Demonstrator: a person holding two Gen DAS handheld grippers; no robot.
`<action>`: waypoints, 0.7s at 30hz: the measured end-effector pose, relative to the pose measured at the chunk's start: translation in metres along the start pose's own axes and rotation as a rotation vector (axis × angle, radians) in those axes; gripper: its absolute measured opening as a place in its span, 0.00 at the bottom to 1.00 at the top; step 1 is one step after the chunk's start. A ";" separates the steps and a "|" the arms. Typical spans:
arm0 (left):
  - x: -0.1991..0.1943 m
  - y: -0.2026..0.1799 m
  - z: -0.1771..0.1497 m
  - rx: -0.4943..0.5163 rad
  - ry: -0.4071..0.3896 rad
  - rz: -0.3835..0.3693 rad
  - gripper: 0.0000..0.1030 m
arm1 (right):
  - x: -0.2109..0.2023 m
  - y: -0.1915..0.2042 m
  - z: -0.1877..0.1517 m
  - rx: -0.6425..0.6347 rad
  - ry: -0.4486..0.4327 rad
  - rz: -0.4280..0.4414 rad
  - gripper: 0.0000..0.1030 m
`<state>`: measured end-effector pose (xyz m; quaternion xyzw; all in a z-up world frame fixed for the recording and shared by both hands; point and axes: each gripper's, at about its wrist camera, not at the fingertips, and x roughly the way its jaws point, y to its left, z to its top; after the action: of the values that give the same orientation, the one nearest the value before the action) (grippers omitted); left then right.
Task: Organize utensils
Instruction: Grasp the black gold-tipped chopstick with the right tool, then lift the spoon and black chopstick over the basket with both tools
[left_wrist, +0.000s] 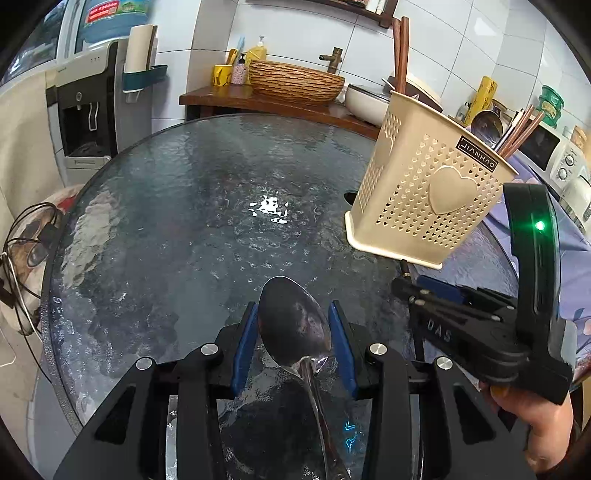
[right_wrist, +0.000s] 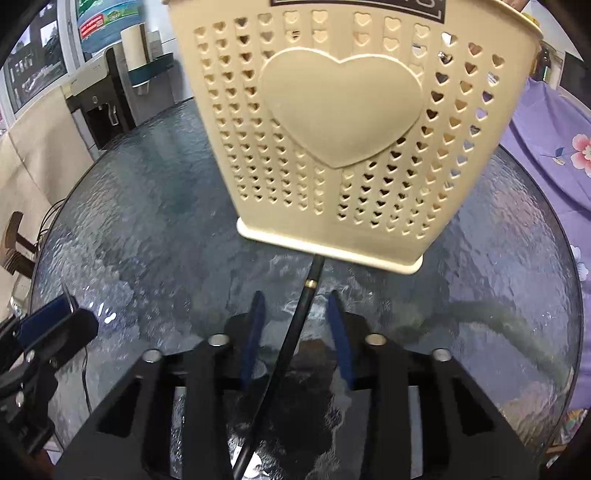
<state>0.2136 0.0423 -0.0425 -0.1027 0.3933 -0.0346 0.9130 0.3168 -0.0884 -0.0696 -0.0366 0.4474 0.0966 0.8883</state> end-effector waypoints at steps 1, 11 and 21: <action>0.000 0.000 -0.001 0.002 0.000 -0.002 0.37 | 0.001 0.000 0.002 -0.006 0.000 -0.002 0.17; 0.002 -0.004 -0.003 0.017 0.004 -0.011 0.37 | -0.009 -0.021 -0.014 0.060 -0.002 0.136 0.08; -0.015 -0.017 0.007 0.048 -0.050 -0.032 0.37 | -0.069 -0.045 -0.022 0.049 -0.156 0.260 0.08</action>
<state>0.2089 0.0290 -0.0231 -0.0877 0.3678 -0.0563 0.9240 0.2684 -0.1457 -0.0281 0.0509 0.3803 0.2026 0.9010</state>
